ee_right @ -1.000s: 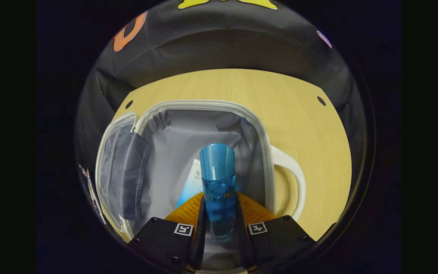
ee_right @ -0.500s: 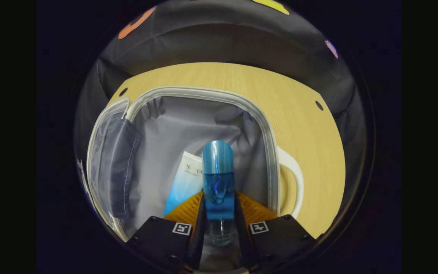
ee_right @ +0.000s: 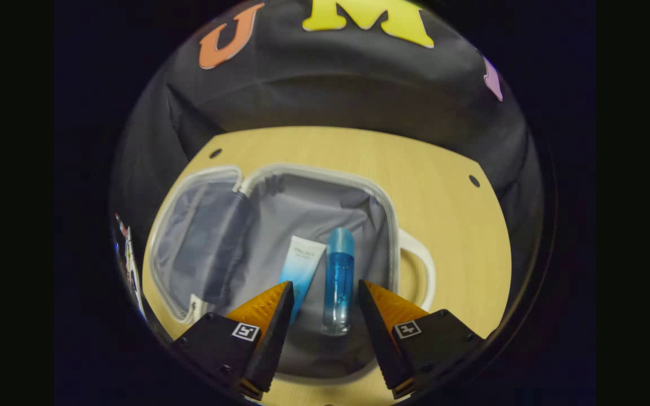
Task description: First open the suitcase, pack the skin care products into it, and then close the suitcase.
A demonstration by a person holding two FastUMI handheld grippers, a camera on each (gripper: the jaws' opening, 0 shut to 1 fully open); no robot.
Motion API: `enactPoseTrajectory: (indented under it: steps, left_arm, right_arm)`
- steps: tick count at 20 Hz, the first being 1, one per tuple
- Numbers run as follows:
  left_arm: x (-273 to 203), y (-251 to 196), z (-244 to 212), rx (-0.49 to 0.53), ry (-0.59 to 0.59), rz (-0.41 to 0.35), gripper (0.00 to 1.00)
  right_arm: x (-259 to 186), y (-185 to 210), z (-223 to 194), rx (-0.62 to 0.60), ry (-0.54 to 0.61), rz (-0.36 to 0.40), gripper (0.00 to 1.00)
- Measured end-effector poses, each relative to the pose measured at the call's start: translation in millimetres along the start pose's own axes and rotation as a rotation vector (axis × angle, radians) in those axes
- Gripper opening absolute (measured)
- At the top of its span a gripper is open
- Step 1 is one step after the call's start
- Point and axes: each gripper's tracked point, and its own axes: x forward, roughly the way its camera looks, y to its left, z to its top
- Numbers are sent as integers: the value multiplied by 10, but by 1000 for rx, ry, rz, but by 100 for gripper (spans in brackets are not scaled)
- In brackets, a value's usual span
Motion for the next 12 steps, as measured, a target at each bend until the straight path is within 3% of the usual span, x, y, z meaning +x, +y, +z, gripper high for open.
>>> enactPoseTrajectory:
  steps: [2,4,6,8,10,12]
  left_arm:
    - [127,200,46,-29,-27,-8,98]
    - [307,401,73,-89,-40,-29,98]
    - [540,649,86,-150,-40,-31,98]
    - [792,726,66,-216,-34,-108,98]
    - [1068,895,37,-277,4,-127,98]
    - [1410,1184,-69,-325,47,-69,98]
  right_arm:
    - [-393,180,120,4,-54,110,75]
    - [-807,214,252,-39,-133,162,81]
    - [-1217,238,350,-98,-213,198,78]
    - [-1516,246,358,-169,-263,242,81]
    - [-1772,310,179,-196,-208,347,81]
    - [-1878,159,112,-156,-162,361,81]
